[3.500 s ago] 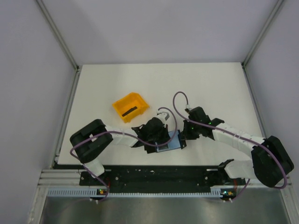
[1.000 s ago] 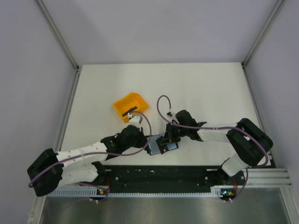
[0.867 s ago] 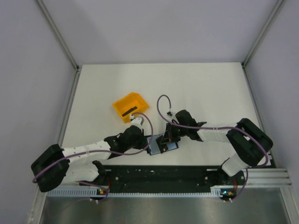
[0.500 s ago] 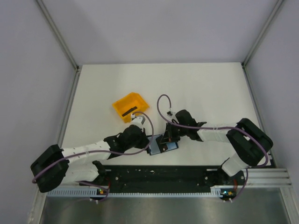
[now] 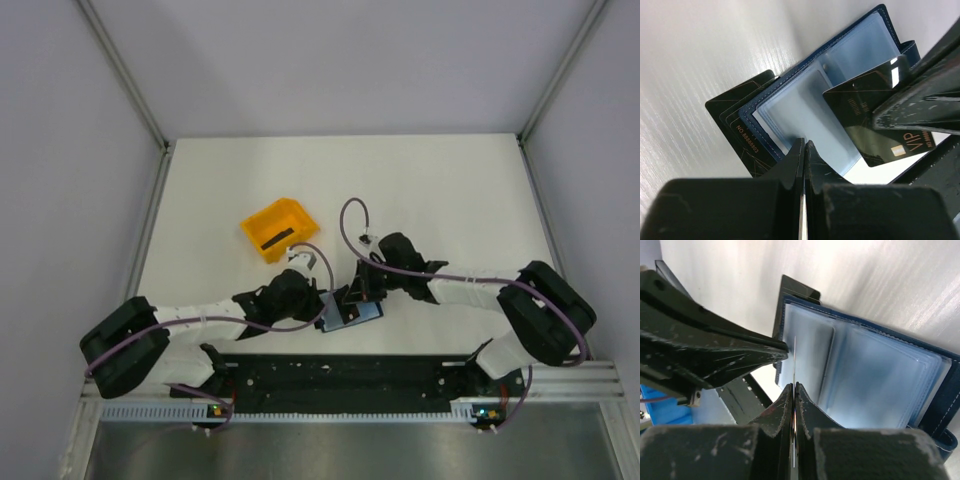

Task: Put the credit cards into the card holder
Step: Insert the credit card into the card holder.

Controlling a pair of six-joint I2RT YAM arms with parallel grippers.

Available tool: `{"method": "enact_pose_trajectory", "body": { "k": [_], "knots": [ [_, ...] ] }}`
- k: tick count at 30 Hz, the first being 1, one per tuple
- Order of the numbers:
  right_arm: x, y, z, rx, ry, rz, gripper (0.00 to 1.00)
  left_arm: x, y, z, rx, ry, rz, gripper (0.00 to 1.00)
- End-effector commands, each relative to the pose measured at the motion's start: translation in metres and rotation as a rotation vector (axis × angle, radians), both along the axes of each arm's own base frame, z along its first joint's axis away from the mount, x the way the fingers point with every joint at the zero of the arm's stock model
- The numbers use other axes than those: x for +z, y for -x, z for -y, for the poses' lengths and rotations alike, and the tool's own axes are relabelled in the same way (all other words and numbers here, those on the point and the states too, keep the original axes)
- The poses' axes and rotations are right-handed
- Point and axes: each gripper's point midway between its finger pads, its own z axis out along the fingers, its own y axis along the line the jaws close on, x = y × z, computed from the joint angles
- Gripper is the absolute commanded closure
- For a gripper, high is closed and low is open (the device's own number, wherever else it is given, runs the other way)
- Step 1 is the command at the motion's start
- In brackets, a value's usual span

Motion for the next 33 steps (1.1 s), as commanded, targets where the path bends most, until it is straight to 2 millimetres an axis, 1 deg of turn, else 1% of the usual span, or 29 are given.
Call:
{"method": "enact_pose_trajectory", "body": {
  "k": [1,4,9,13,18,27,33],
  "knots": [
    [0.036,-0.013,-0.005,0.002,-0.041,0.116,1.0,-0.009,0.004,-0.005,0.007,-0.002,-0.014,1.0],
    [0.035,-0.02,0.003,-0.016,-0.025,0.116,1.0,-0.014,0.007,-0.007,0.007,-0.013,-0.025,1.0],
    [0.022,-0.023,0.015,-0.022,-0.021,0.064,1.0,-0.015,0.008,-0.009,0.01,-0.013,-0.024,1.0],
    [0.018,-0.02,0.01,0.006,-0.067,0.04,1.0,-0.015,0.007,-0.009,0.008,-0.018,-0.022,1.0],
    [0.01,-0.02,0.007,0.006,-0.077,0.011,1.0,-0.015,0.007,-0.008,0.004,-0.018,-0.019,1.0],
    [-0.006,-0.025,0.013,-0.032,-0.023,-0.015,1.0,-0.014,0.007,-0.009,0.004,-0.017,-0.018,1.0],
    [-0.011,-0.026,0.015,-0.041,-0.012,-0.025,1.0,-0.015,0.007,-0.01,0.003,-0.02,-0.017,1.0]
  ]
}}
